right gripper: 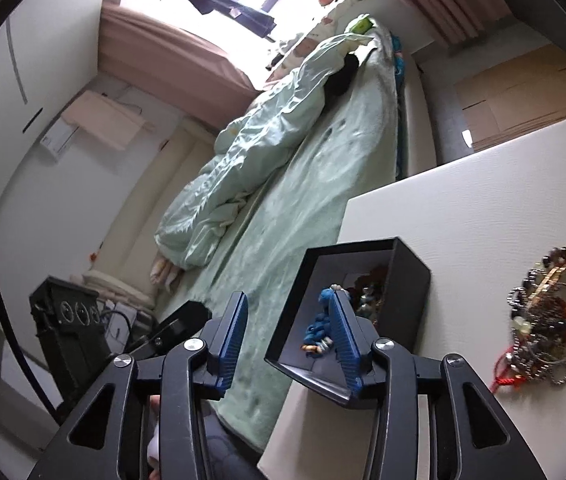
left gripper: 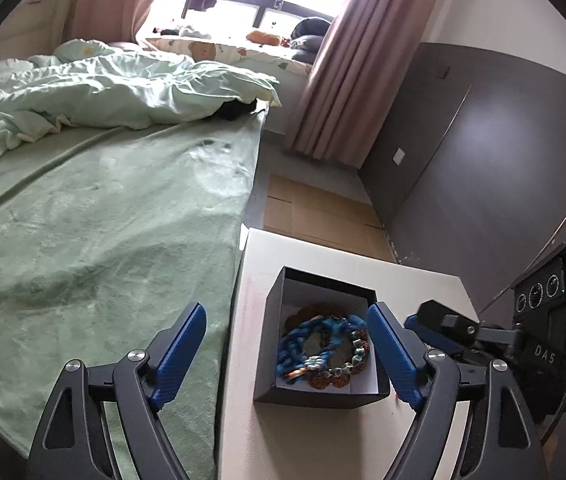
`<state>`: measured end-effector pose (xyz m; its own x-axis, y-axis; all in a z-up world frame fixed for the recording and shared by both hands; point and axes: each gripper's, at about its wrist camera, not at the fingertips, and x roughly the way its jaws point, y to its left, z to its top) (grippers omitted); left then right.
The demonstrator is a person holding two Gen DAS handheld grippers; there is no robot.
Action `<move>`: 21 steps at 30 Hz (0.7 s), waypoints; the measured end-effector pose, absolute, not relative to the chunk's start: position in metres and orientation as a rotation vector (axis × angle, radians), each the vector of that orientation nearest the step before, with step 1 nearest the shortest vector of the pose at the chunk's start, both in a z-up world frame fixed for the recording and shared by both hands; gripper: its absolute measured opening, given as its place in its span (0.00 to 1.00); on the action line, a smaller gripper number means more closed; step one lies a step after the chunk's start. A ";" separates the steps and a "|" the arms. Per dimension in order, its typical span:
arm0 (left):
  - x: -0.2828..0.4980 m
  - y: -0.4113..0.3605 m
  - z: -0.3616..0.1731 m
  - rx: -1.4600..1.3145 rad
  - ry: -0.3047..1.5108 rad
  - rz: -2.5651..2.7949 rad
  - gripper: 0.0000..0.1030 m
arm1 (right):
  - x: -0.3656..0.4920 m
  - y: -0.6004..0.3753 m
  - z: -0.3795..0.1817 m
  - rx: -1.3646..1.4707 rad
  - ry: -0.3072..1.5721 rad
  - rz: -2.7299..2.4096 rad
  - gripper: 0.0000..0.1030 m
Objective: Organize jewelry
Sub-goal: 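Open the right tool over the box to release the blue bracelet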
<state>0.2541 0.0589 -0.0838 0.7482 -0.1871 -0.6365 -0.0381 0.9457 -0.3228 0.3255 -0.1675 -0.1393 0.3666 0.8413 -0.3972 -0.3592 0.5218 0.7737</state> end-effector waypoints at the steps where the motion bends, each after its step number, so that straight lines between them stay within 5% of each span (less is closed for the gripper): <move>1: 0.254 0.058 -0.084 -0.328 0.725 -0.084 0.81 | 0.325 -0.170 -0.139 0.644 0.879 0.835 0.46; 10: 0.250 0.043 -0.080 -0.302 0.724 -0.107 0.81 | 0.318 -0.202 -0.133 0.633 0.868 0.795 0.47; 14: 0.251 0.029 -0.079 -0.291 0.728 -0.130 0.81 | 0.313 -0.221 -0.133 0.618 0.865 0.756 0.57; 21: 0.253 -0.002 -0.079 -0.255 0.742 -0.171 0.81 | 0.307 -0.254 -0.138 0.623 0.871 0.701 0.58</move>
<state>0.2533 -0.0024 -0.0788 0.7252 -0.2428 -0.6443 0.0635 0.9554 -0.2885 0.3068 -0.2542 -0.1377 0.4557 0.7607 -0.4622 -0.2883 0.6174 0.7319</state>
